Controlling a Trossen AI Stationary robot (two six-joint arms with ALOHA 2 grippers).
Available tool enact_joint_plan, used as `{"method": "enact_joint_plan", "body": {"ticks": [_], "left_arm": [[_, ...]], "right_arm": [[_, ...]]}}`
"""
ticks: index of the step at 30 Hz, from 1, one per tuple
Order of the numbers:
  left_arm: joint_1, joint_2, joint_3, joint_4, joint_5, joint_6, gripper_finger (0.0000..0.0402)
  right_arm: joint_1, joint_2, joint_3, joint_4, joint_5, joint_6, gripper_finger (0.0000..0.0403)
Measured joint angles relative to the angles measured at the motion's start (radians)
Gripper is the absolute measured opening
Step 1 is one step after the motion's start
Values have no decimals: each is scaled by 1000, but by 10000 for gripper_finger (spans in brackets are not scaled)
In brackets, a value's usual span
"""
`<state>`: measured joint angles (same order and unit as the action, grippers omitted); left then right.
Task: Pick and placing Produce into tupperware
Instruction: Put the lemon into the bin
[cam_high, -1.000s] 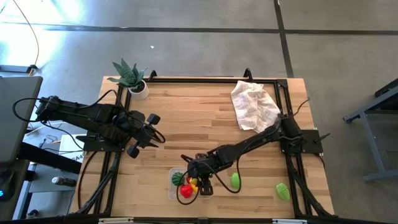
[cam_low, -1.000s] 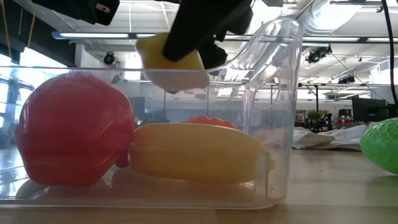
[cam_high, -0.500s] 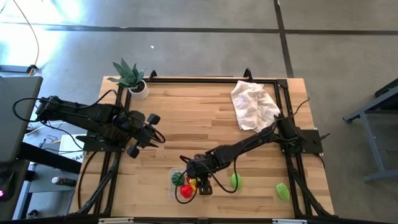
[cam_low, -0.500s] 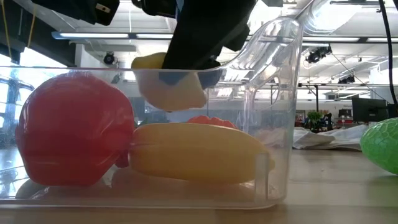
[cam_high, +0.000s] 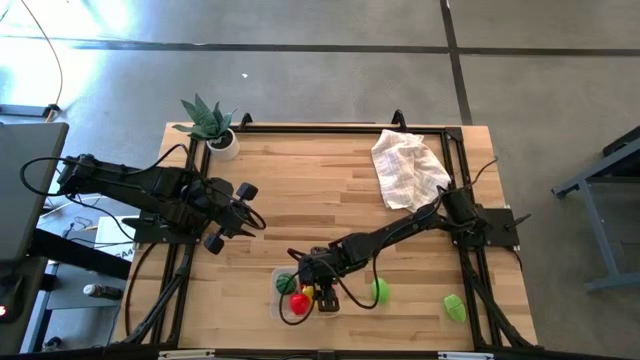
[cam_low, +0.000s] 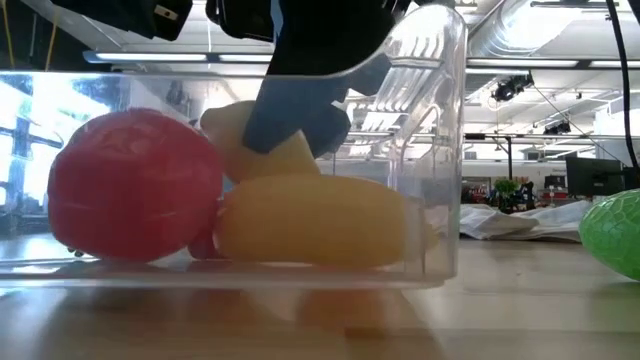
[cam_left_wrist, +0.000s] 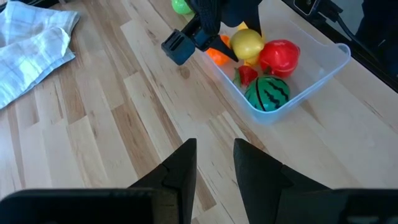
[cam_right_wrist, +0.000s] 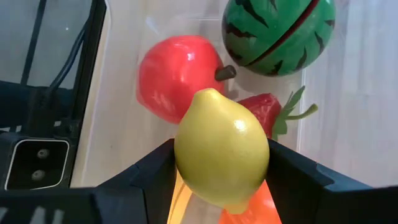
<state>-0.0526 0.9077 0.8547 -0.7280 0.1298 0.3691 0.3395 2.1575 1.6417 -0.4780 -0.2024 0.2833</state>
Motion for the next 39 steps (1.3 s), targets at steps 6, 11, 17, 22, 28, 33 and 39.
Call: {"method": "enact_joint_plan", "body": {"ticks": [6,11,17,22,28,33,39], "left_arm": [[0,0,0,0,0,0,95],[0,0,0,0,0,0,95],[0,0,0,0,0,0,95],[0,0,0,0,0,0,95],[0,0,0,0,0,0,95],[0,0,0,0,0,0,95],[0,0,0,0,0,0,95]], "right_arm": [[1,1,0,1,0,3,206],[6,3,14,-11,1,6,206],[15,5,19,-15,35,-4,206],[16,5,19,-15,36,-2,206],[19,5,20,-6,37,4,206],[23,5,20,11,37,-1,219],[23,5,20,13,38,-4,242]]}}
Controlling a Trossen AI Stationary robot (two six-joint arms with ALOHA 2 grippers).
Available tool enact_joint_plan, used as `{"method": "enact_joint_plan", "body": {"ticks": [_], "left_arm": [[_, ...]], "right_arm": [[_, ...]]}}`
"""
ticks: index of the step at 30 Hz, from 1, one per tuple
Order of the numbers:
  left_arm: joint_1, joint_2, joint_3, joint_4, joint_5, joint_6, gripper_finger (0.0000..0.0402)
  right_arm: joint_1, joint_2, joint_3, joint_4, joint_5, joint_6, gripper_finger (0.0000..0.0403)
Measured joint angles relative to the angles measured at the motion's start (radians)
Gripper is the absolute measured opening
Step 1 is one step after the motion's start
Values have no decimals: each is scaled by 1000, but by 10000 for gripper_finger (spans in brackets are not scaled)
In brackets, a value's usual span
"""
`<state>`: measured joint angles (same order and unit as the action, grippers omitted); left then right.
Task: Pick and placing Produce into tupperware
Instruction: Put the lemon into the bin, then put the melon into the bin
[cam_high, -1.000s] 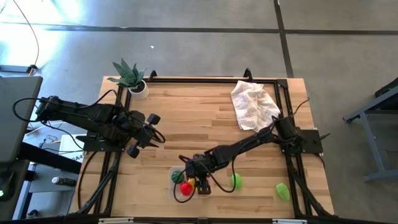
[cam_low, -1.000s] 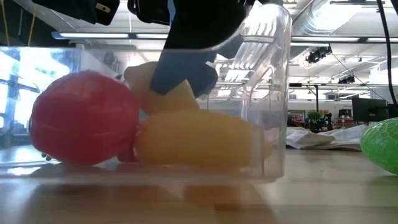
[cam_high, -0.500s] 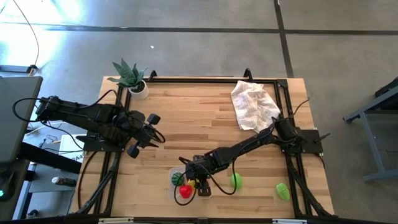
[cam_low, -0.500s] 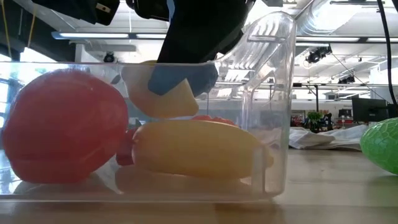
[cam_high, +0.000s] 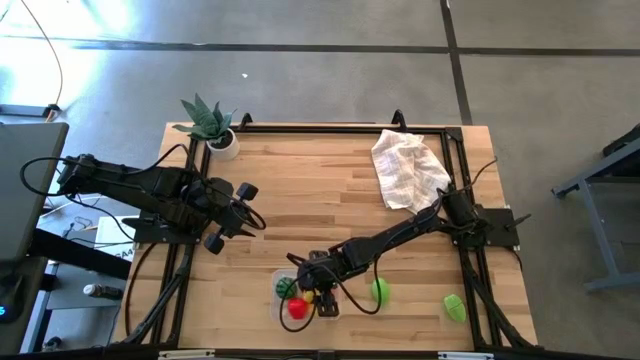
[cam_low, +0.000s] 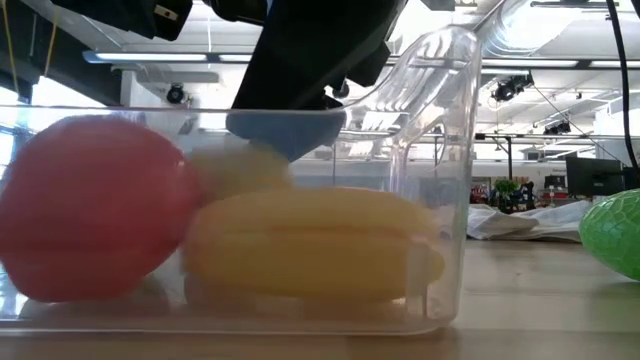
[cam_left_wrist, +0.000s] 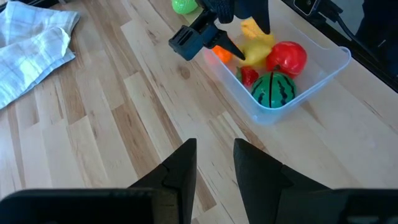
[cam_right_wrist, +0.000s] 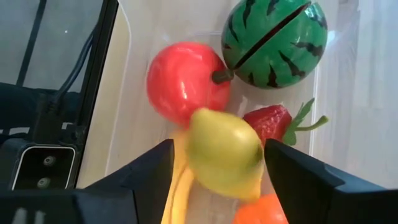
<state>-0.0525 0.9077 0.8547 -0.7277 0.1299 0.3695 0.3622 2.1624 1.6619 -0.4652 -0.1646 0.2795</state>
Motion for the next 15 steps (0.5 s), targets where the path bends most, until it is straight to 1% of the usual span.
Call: {"method": "enact_joint_plan", "body": {"ticks": [15], "left_arm": [[0,0,0,0,0,0,95]], "right_arm": [[0,0,1,14,2,9,245]]}}
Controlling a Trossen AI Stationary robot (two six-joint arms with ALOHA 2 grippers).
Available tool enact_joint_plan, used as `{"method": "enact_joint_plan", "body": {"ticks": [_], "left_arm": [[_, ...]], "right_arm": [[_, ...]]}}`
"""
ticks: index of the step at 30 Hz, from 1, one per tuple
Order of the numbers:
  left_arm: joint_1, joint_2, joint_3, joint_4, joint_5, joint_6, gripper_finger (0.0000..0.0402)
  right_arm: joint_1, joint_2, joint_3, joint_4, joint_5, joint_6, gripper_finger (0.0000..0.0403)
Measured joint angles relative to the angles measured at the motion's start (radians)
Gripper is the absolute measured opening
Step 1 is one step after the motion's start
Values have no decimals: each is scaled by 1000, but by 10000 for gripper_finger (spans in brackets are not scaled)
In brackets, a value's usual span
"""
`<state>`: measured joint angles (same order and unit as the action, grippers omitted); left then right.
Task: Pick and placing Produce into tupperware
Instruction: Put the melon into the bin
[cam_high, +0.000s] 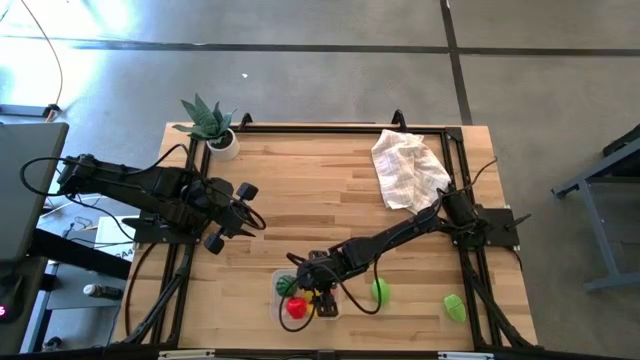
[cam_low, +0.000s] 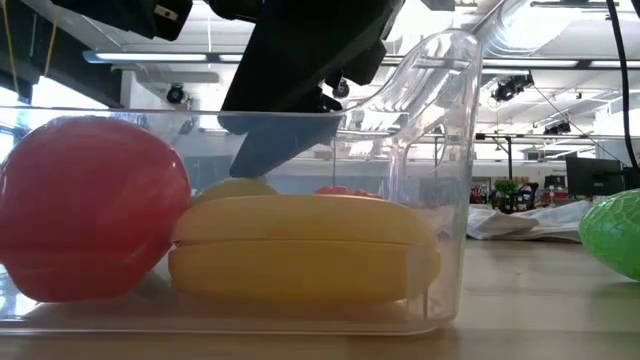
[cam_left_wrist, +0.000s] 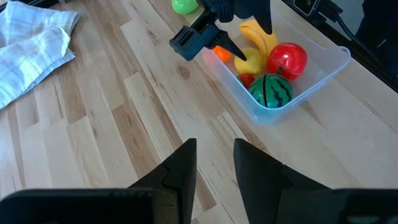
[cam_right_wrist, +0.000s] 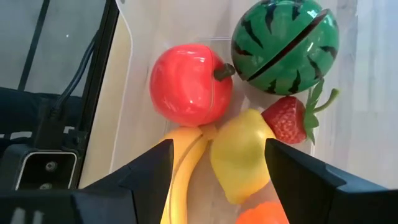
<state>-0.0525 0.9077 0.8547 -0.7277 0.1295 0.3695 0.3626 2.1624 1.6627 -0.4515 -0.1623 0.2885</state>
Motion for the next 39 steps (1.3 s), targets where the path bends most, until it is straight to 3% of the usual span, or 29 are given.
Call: {"method": "enact_joint_plan", "body": {"ticks": [4,10,16,24,28,33,39], "left_arm": [[0,0,0,0,0,0,95],[0,0,0,1,0,0,95],[0,0,0,0,0,0,95],[0,0,0,0,0,0,95],[0,0,0,0,0,0,95],[0,0,0,-1,0,0,95],[0,0,0,0,0,0,95]], "right_arm": [[0,-12,9,-12,-7,25,245],[2,-44,127,-196,33,17,245],[15,-46,346,-498,184,36,245],[46,-47,573,-988,483,301,245],[71,-47,626,-1130,531,427,245],[108,-120,561,-1122,559,537,245],[144,-297,289,-1119,577,841,245]]}}
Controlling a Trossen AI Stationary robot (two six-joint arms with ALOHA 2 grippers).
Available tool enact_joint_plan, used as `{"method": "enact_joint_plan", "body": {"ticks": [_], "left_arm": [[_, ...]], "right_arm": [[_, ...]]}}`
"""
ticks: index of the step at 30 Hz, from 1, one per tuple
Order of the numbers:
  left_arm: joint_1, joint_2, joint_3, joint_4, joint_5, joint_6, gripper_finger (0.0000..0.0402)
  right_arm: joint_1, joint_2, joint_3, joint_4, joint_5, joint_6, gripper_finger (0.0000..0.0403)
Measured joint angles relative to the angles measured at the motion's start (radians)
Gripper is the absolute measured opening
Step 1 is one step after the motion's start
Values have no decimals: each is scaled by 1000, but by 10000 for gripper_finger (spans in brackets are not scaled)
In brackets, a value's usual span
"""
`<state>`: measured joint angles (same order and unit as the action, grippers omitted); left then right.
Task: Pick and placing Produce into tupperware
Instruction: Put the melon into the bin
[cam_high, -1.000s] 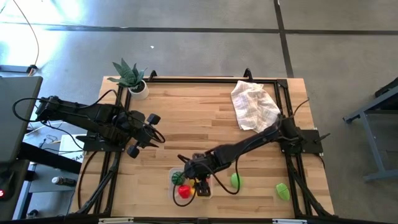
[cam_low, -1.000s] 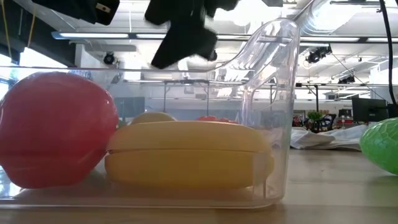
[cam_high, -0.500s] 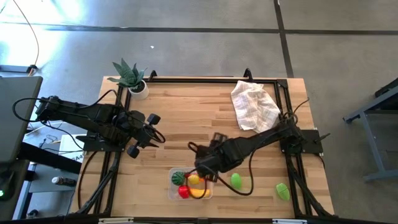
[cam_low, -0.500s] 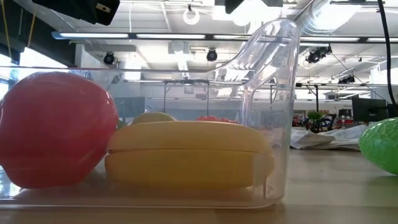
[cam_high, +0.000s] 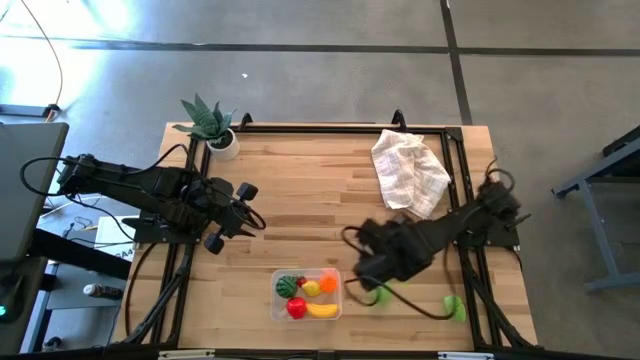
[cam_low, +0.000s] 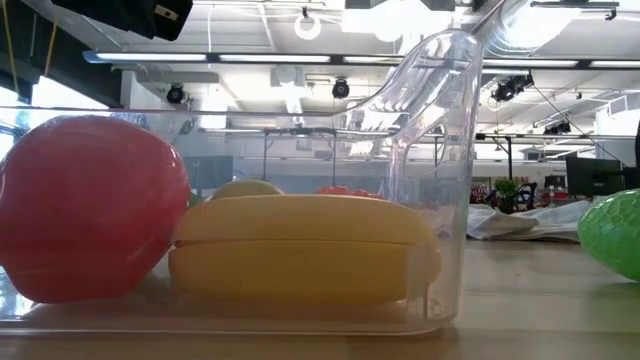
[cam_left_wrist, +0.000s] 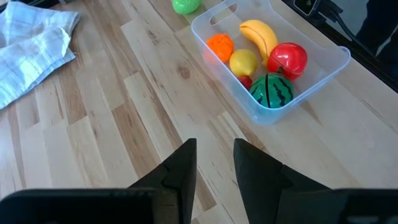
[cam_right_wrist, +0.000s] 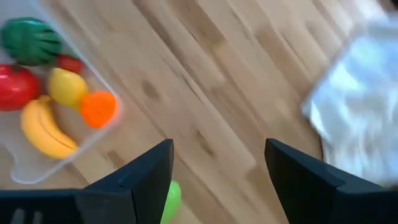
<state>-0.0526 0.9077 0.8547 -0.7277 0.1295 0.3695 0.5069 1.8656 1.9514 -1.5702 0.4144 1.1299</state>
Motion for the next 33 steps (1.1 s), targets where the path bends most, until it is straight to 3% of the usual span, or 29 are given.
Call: {"method": "enact_joint_plan", "body": {"ticks": [8,17,22,33], "left_arm": [[0,0,0,0,0,0,95],[0,0,0,0,0,0,95],[0,0,0,0,0,0,95],[0,0,0,0,0,0,95]], "right_arm": [[90,-235,-419,257,-144,416,245],[173,-280,-742,671,-217,636,245],[190,-280,-838,833,-206,704,245],[196,-268,-888,864,-179,735,278]]}}
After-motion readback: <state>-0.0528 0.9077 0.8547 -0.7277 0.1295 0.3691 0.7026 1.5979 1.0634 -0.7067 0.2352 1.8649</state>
